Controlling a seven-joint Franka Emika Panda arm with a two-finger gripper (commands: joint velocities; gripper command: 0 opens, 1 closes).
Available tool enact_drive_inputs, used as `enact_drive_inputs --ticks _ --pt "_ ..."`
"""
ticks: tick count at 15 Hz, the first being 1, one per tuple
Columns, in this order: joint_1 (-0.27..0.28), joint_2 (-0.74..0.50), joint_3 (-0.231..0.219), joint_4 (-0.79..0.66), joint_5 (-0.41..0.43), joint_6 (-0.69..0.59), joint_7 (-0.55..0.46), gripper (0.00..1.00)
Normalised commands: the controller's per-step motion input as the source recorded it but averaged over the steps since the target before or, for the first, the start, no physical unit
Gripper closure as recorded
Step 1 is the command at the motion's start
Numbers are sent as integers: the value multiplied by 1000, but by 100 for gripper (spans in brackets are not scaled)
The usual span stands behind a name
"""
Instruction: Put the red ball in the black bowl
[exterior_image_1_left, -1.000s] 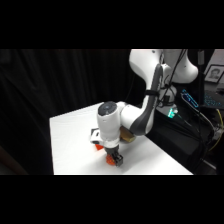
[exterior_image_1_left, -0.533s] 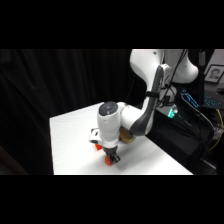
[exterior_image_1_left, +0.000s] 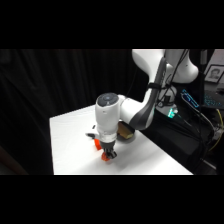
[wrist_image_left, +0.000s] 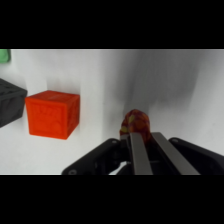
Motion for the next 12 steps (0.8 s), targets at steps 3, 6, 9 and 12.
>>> enact_drive_inputs --ticks 3,6,9,12 --pt "-89 -538 114 -258 6 -325 17 96" --pt "-142 -586 160 -321 53 -261 -25 96" --pt "-174 -583 163 -364 105 -176 -65 96" --pt "-193 -554 140 -411 162 -83 -106 96"
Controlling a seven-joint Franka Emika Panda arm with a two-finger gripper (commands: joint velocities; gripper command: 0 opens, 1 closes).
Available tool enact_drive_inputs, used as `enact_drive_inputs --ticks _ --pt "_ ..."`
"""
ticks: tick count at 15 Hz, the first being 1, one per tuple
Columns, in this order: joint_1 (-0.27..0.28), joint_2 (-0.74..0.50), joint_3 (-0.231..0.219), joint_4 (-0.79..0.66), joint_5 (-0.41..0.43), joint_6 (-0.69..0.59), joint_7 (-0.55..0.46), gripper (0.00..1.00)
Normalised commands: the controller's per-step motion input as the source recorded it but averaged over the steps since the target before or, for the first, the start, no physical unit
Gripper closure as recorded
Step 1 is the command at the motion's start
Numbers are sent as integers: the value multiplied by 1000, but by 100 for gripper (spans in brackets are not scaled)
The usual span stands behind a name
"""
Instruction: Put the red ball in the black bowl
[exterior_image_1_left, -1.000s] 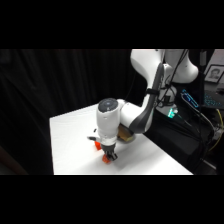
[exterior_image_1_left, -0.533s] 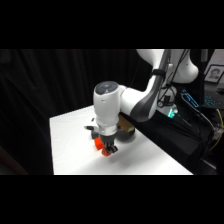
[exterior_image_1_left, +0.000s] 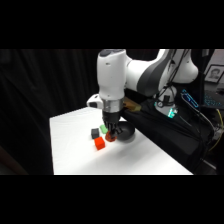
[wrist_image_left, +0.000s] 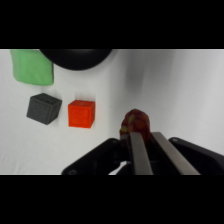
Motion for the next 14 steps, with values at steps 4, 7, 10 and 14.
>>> enact_drive_inputs --ticks 4,7,10,14 --pt "-201 -518 88 -459 184 26 -127 96" --pt "-180 -495 54 -478 175 87 -129 96" --pt "-157 -417 26 -424 135 125 -113 96" --pt "-138 -341 6 -373 36 162 -26 96"
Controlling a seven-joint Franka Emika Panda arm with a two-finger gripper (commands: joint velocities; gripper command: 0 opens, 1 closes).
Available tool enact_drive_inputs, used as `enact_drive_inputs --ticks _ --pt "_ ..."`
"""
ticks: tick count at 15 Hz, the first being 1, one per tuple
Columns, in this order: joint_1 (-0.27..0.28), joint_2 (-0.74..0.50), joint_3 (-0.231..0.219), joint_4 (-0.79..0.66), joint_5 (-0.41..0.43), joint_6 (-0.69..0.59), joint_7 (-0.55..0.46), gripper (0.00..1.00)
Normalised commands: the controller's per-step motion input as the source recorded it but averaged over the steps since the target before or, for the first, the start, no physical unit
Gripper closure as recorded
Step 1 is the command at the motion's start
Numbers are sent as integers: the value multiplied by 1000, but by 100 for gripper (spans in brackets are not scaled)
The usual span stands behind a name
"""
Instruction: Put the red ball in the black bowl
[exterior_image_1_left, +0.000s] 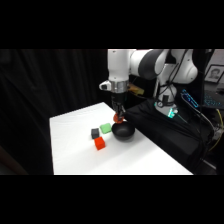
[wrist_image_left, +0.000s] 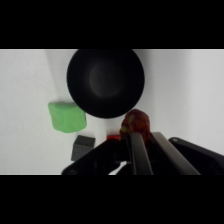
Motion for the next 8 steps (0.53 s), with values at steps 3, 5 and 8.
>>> enact_drive_inputs --ticks 3,5,8 --pt "-118 -253 4 -328 -49 209 67 97" --pt "-94 -183 4 -305 -49 237 83 96" --pt "-74 -61 -1 -229 -37 278 82 97"
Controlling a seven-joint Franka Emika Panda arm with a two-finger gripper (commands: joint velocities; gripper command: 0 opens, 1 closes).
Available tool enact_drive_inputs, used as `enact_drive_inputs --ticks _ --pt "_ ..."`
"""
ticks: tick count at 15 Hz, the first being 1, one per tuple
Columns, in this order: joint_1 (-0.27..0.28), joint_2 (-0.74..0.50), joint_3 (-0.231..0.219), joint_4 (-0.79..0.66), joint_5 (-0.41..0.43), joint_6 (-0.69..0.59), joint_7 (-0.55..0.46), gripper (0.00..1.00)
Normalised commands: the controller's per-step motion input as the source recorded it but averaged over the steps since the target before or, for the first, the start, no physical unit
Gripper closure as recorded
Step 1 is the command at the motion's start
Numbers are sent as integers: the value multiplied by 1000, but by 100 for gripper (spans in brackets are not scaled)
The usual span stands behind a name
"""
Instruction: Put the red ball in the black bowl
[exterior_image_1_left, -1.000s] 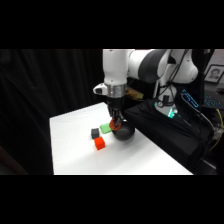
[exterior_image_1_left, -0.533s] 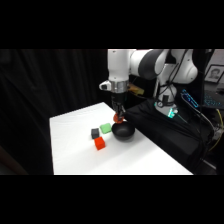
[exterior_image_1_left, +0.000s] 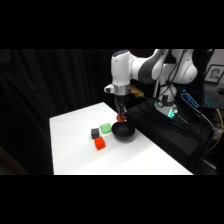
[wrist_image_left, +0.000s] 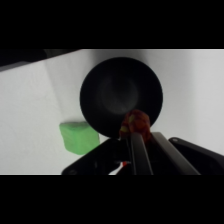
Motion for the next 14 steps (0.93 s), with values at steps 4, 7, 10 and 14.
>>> enact_drive_inputs --ticks 4,7,10,14 --pt "-62 34 -21 -161 -17 307 62 97" --pt "-51 135 -42 -96 25 344 10 97" --pt "-17 191 -29 -22 101 333 -57 97" --pt "10 160 -11 37 173 218 -143 60"
